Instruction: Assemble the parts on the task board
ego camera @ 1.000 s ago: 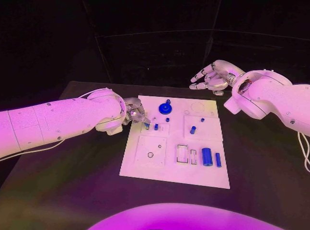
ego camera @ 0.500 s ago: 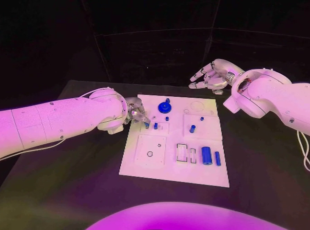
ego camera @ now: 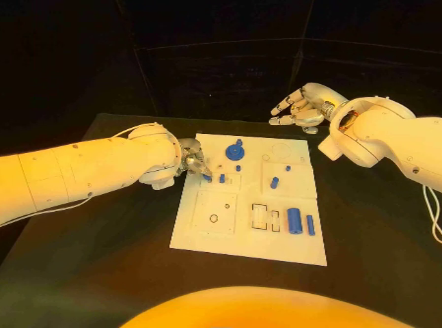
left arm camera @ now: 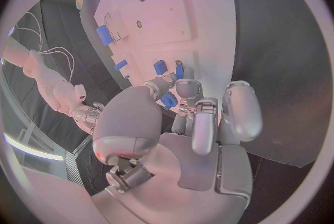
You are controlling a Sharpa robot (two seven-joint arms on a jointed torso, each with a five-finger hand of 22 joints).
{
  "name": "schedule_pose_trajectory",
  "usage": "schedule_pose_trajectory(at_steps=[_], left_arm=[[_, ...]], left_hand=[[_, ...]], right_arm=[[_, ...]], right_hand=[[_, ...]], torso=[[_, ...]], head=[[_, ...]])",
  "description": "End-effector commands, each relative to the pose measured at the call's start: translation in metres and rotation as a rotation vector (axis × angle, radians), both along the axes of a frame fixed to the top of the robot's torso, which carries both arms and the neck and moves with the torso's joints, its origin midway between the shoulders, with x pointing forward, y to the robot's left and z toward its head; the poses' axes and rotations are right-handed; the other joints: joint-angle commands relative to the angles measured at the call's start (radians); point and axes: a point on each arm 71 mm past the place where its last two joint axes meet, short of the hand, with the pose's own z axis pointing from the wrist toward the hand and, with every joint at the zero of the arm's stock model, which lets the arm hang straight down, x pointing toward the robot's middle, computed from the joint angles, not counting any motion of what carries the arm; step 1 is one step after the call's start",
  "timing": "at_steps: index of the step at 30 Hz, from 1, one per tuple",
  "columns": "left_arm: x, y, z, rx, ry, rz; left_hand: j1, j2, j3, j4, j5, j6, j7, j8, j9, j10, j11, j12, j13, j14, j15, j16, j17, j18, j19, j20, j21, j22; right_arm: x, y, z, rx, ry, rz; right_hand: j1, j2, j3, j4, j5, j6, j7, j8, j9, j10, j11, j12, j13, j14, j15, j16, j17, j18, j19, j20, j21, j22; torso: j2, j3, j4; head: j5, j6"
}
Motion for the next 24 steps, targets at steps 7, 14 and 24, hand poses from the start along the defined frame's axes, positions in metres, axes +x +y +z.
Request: schedule_pose_trajectory(at_steps=[7,14,24], left_arm=[[-0.0007,-0.0012,-0.0011,0.041,0.015,-0.027],[-0.0015,-0.0033,-0.0016,0.039,0.02,-0.04],[-0.0015,-0.0043,-0.0023,0.044,0.027,-0.045]], left_hand=[[-0.004,0.007,0.114,-0.107,0.005,0.015,-0.007,0.006,0.003,0.002,-0.003,0.003,0.0,0.104,-0.005,0.003,0.263,0.004,0.004,-0.003,0.003,0.001],[-0.004,0.007,0.114,-0.107,0.005,0.015,-0.007,0.006,0.003,0.002,-0.003,0.003,0.0,0.104,-0.005,0.003,0.263,0.004,0.004,-0.003,0.003,0.001],[-0.005,0.006,0.115,-0.108,0.006,0.015,-0.008,0.007,0.003,0.003,-0.003,0.004,0.001,0.104,-0.006,0.003,0.263,0.005,0.003,-0.003,0.001,-0.001]], right_arm=[[-0.0001,0.0014,0.0005,0.0,-0.002,0.01],[0.0,0.0015,0.0002,0.0,-0.002,0.011],[-0.0001,0.0018,0.0001,0.0,-0.002,0.012]], right_hand=[[0.0,0.009,-0.001,0.007,0.003,-0.008,0.0,0.004,-0.001,-0.006,0.0,-0.001,0.001,0.049,-0.005,-0.006,-0.001,0.012,-0.006,0.002,-0.007,-0.001],[0.001,0.01,-0.001,0.007,0.005,-0.009,0.0,0.004,-0.001,-0.006,0.0,-0.001,0.001,0.049,-0.005,-0.006,-0.001,0.012,-0.006,0.002,-0.007,-0.002],[0.001,0.01,-0.001,0.007,0.005,-0.009,0.0,0.004,-0.001,-0.006,0.0,-0.001,0.001,0.049,-0.005,-0.006,-0.001,0.012,-0.006,0.002,-0.007,-0.002]], torso=[[0.0,-0.0001,-0.0006],[0.0,-0.0003,0.0],[-0.001,0.0004,-0.0001]], head=[[0.001,-0.004],[-0.002,-0.006],[-0.001,-0.006]])
